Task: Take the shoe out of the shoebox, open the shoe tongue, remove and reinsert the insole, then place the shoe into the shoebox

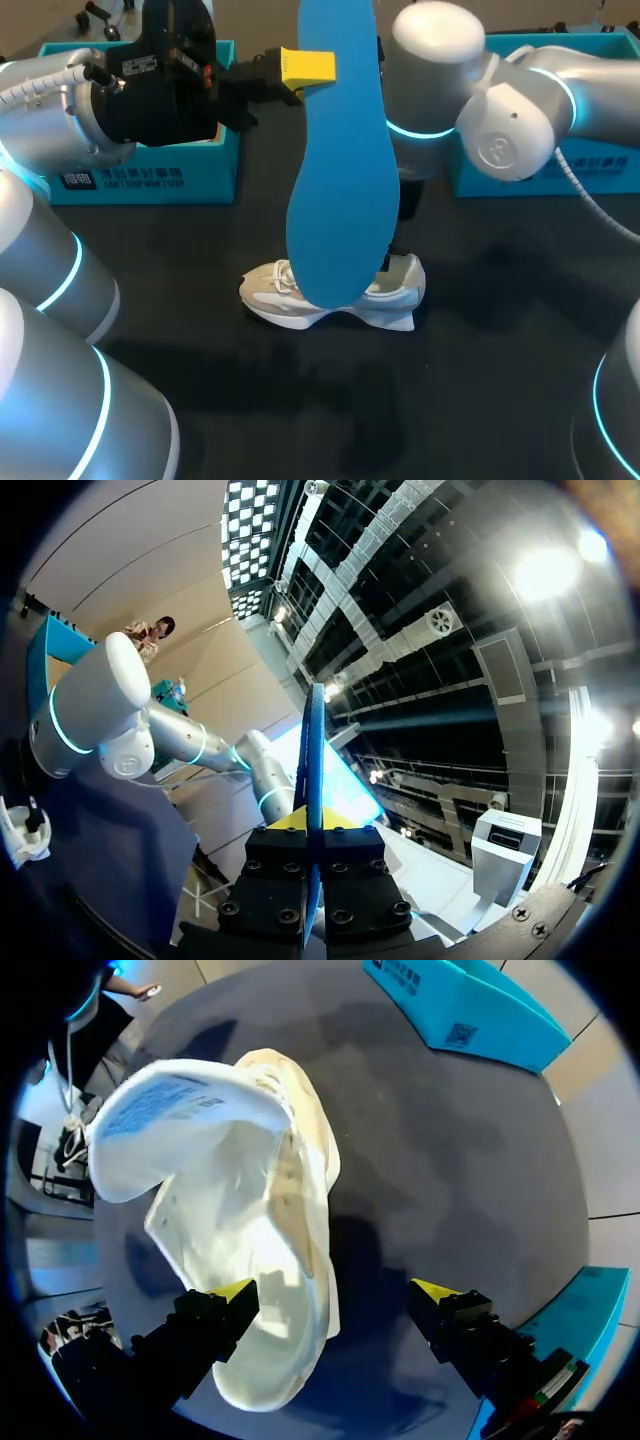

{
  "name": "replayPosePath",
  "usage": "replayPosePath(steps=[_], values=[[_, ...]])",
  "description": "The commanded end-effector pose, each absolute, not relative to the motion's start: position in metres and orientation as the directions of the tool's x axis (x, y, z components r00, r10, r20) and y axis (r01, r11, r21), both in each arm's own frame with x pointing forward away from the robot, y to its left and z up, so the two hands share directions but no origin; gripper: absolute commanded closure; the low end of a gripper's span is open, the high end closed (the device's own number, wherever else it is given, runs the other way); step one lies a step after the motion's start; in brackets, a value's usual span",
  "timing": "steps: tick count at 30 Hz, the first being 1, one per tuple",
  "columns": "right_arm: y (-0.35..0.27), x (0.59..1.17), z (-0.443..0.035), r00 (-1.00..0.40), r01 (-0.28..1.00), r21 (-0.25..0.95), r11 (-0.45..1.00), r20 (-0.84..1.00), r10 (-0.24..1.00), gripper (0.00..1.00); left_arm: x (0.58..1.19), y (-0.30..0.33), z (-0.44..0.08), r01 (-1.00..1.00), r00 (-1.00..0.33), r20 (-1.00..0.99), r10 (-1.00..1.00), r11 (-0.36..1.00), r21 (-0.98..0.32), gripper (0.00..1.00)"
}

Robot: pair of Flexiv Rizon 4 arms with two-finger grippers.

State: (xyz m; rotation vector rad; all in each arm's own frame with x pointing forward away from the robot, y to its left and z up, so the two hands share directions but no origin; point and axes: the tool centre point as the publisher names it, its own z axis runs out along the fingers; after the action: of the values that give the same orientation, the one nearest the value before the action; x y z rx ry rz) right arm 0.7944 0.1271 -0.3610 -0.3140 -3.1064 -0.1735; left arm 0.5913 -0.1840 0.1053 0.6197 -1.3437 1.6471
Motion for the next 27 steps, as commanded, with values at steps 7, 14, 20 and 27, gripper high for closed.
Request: replayPosePath(steps=[7, 14, 20, 27], values=[[0.137, 0.795, -0.382, -0.973, 0.231, 0.089, 0.969, 0.039, 0.228, 0.04, 0.585, -0.189, 0.109, -0.869, -0.475, 0.82, 0.321, -0.024, -0.494, 1.0], [0.139, 0.792, -0.39, -0.967, 0.253, 0.088, 0.963, 0.067, 0.248, 0.66, 0.585, -0.189, 0.109, -0.869, -0.475, 0.82, 0.321, -0.024, -0.494, 1.0], [0.141, 0.79, -0.392, -0.961, 0.27, 0.086, 0.959, 0.086, 0.262, 1.0, 0.585, -0.189, 0.109, -0.869, -0.475, 0.82, 0.321, -0.024, -0.494, 1.0], [0.144, 0.783, -0.387, -0.939, 0.332, 0.085, 0.94, 0.123, 0.32, 1.0, 0.585, -0.189, 0.109, -0.869, -0.475, 0.82, 0.321, -0.024, -0.494, 1.0]])
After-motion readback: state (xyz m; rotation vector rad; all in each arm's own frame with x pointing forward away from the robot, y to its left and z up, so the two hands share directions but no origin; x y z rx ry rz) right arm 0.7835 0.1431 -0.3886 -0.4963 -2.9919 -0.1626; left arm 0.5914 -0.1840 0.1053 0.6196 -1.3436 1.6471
